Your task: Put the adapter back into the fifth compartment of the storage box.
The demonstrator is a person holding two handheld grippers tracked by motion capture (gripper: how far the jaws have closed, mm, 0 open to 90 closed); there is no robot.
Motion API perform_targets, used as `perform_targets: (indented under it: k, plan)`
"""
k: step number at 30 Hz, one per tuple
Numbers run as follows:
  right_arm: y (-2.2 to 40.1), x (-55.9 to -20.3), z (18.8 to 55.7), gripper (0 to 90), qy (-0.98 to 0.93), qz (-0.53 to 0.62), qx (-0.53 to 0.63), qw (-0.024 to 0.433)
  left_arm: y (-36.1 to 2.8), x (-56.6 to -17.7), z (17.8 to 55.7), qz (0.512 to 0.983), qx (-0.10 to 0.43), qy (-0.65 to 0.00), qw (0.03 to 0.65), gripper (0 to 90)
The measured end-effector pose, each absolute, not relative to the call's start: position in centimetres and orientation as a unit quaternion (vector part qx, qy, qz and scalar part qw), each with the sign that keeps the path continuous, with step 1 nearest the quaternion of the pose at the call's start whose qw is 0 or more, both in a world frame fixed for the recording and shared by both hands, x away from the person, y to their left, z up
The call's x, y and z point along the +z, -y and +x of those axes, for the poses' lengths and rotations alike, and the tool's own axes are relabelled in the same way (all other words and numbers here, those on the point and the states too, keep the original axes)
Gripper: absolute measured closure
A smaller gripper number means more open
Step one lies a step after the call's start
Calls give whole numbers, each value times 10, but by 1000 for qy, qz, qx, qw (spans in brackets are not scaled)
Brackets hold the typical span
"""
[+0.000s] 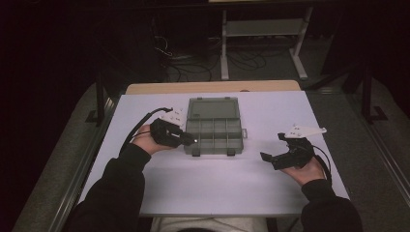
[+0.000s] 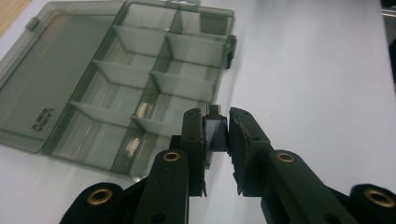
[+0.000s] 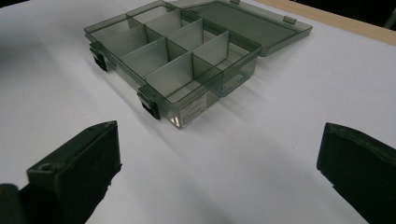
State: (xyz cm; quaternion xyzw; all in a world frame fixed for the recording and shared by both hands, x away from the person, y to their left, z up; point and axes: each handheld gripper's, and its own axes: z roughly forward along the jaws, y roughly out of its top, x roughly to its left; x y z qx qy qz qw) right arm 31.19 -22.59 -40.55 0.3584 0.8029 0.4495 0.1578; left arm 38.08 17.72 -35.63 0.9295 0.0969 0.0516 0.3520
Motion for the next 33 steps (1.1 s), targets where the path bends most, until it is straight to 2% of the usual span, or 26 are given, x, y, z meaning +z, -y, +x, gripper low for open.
perform_targets:
  k: [9, 33]
  plan:
    - [226, -406, 312, 0, -804, 358, 448, 156, -184, -364, 388, 928, 61, -122, 346, 764]
    - [225, -406, 313, 0, -806, 356, 447, 154, -175, -391, 408, 937, 46, -135, 320, 764]
